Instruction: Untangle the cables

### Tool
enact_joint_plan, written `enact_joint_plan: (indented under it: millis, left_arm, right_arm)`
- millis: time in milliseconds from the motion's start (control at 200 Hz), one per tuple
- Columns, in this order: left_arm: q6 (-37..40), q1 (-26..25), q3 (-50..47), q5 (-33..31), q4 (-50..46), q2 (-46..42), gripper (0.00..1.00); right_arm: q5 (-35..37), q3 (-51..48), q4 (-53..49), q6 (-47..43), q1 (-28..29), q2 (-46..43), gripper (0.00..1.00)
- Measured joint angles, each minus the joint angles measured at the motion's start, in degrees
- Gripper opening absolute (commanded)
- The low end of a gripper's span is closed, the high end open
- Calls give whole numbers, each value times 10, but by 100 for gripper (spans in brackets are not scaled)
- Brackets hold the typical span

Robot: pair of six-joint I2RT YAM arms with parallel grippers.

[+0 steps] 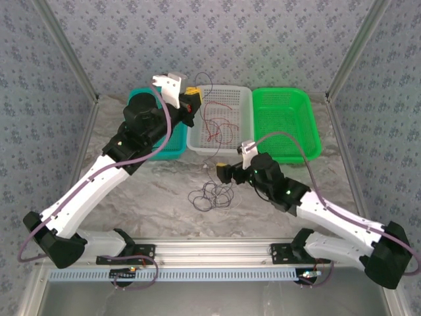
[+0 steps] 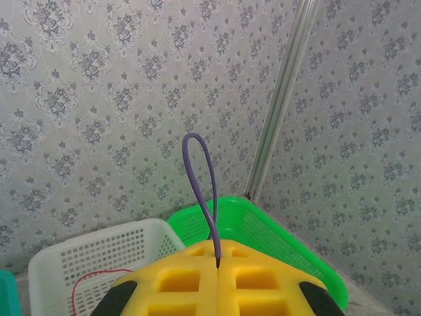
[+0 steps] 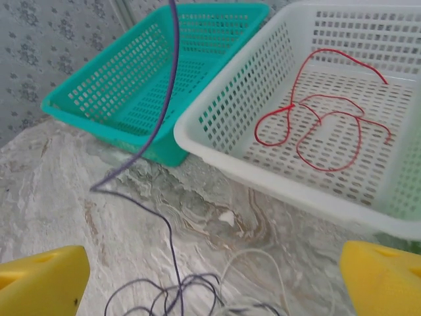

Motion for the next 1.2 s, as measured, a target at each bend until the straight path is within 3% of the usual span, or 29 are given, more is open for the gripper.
enact_joint_plan:
  millis: [125, 195, 385, 480, 515, 565, 665, 750, 825, 954, 1199]
  left_arm:
    - [-12, 0, -3, 4, 15, 0, 5]
    - [-18, 0, -7, 7, 21, 0, 5]
    - [-25, 0, -18, 8, 24, 0, 5]
    - [-28, 1, -27, 5, 24, -1, 6]
    - [-32, 4, -30, 6, 23, -2, 12]
    - [-36, 9, -35, 5, 22, -3, 25]
    - [-61, 30, -36, 5, 15, -4, 32]
    - [-82, 52, -38, 6, 5, -4, 58]
    - [-98, 69, -49, 6, -3, -6, 70]
    - [-106, 75, -69, 8, -28, -7, 79]
    - [-118, 75, -118, 41, -38, -7, 82]
  right_arm:
    - [-22, 17, 32, -2, -9, 50, 97]
    - [-33, 25, 54, -2, -15, 71, 90]
    - [-72, 51, 88, 6, -40, 107, 27]
    - [-87, 70, 79, 4, -42, 113, 8]
    - [-90, 77, 72, 3, -43, 112, 3]
    - [-94, 88, 55, -7, -45, 108, 1]
    - [-99, 116, -1, -19, -57, 90, 0]
    - [-103, 164, -76, -41, -78, 68, 0]
    - [-103, 223, -140, -60, -102, 50, 0]
    - [-103, 346, -235, -90, -146, 32, 0]
    - [-110, 491, -330, -107, -192, 35, 0]
